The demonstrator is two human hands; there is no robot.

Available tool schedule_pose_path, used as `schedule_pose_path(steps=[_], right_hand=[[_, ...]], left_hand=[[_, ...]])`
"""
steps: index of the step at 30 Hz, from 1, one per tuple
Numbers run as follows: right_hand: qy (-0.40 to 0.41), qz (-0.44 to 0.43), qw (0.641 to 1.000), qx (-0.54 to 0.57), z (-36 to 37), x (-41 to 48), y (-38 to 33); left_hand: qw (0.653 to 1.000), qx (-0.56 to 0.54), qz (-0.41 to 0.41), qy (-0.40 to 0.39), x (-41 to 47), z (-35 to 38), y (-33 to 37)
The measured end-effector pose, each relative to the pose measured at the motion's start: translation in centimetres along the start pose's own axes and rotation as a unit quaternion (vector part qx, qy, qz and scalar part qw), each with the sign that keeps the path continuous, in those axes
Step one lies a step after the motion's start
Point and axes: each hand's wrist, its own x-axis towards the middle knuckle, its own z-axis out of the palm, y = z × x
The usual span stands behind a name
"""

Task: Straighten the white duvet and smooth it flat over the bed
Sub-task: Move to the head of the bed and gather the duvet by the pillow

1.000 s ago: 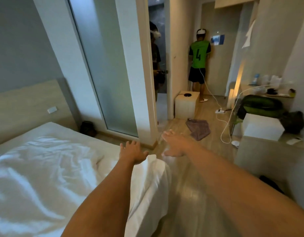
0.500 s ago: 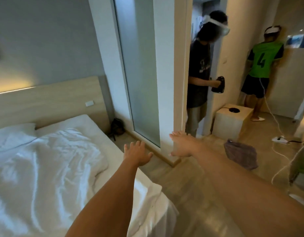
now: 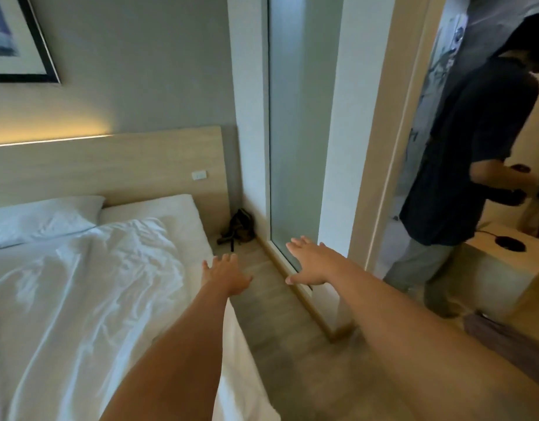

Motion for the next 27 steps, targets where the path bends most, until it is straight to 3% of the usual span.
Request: schedule_pose_path(steps=[6, 18, 27], right_hand=[[0.008, -0.05, 0.999, -0.018, -1.6, 11.3, 6.8], [-0.026, -0.196, 0.979, -0.044, -2.0, 35.3, 16.3], [-0.043, -0.323, 0.943, -0.061, -1.2, 53.2, 13.1]], left_hand=[[0.999, -0.006, -0.035, 0.012, 10.2, -0.8, 2.0], [0.975, -0.025, -0.222, 0.011, 26.3, 1.6, 0.7], [0.934, -0.029, -0.357, 0.01, 34.2, 3.5, -5.7]])
